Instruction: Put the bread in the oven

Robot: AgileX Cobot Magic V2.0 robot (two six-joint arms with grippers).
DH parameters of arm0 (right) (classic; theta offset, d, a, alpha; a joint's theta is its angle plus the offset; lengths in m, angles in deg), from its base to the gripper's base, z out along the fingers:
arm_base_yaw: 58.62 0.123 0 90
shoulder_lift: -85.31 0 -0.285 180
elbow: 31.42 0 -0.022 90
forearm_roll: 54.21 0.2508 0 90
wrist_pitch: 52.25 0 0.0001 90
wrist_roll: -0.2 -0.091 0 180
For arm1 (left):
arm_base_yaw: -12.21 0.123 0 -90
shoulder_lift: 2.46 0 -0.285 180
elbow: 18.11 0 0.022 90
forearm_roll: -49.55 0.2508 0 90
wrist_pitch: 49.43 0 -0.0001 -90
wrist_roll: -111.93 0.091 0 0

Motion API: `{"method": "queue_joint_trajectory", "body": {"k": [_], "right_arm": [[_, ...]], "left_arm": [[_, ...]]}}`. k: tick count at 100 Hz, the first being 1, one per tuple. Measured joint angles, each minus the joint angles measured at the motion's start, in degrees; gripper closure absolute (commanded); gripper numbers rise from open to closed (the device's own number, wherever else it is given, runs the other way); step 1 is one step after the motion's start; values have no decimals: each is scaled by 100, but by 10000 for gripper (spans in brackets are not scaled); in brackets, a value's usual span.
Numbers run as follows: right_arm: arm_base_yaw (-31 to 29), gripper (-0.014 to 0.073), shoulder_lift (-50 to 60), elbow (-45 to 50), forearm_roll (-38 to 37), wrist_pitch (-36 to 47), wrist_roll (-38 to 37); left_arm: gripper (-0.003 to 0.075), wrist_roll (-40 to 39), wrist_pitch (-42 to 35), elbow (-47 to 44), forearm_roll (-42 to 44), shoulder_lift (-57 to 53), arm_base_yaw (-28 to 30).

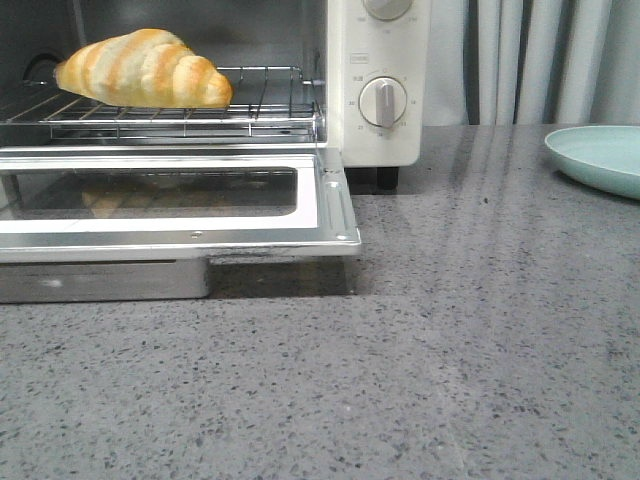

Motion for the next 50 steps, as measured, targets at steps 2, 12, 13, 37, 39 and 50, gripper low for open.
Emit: {"method": "queue_joint_trajectory", "body": {"k": [2,12,13,37,39,50], "right_arm": [[-132,648,0,258,0,128,-81],[-574,648,0,842,21,427,-218],[-637,648,0,865,32,408,-231],[-1150,648,0,859,231,-279,-301],[-1150,648,0,859,231,-279,-301],[-1150,648,0,859,231,-279,-301]], "left_arm": [[741,0,0,0,0,0,0],[741,0,-9,0,0,0,0],[741,0,-9,0,0,0,0],[741,-9,-9,0,-14,0,0],[741,-9,-9,0,-14,0,0],[741,-9,-9,0,-14,0,0]]}}
